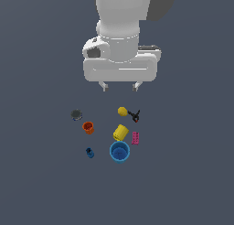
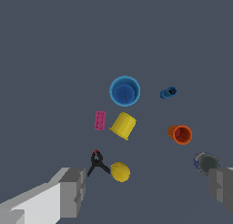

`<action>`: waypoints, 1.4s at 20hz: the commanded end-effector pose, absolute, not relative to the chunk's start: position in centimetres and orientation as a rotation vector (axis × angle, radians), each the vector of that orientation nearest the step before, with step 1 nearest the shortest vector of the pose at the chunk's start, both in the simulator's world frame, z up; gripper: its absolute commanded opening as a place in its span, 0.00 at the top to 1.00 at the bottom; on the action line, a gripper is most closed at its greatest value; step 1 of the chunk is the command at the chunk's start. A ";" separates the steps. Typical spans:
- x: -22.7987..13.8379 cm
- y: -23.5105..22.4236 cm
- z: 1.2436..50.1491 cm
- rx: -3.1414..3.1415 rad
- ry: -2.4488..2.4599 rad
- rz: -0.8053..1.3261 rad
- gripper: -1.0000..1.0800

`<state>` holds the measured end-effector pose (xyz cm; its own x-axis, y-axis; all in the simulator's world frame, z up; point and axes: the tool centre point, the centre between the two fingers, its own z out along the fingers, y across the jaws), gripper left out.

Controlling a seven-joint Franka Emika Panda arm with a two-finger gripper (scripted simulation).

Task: Pick up a designated object from a clutter of objects.

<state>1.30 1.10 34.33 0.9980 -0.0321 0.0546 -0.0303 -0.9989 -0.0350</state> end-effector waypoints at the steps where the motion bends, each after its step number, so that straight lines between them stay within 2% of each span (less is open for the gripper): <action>1: 1.3 1.1 34.3 -3.106 0.049 -0.086 0.38; 16: 2.1 1.0 33.4 -3.105 0.036 -0.077 0.38; 28: 6.2 0.2 28.8 -3.099 -0.107 -0.035 0.38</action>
<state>5.52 0.36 29.71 0.9982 0.0523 0.0287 0.0534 -0.9978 -0.0386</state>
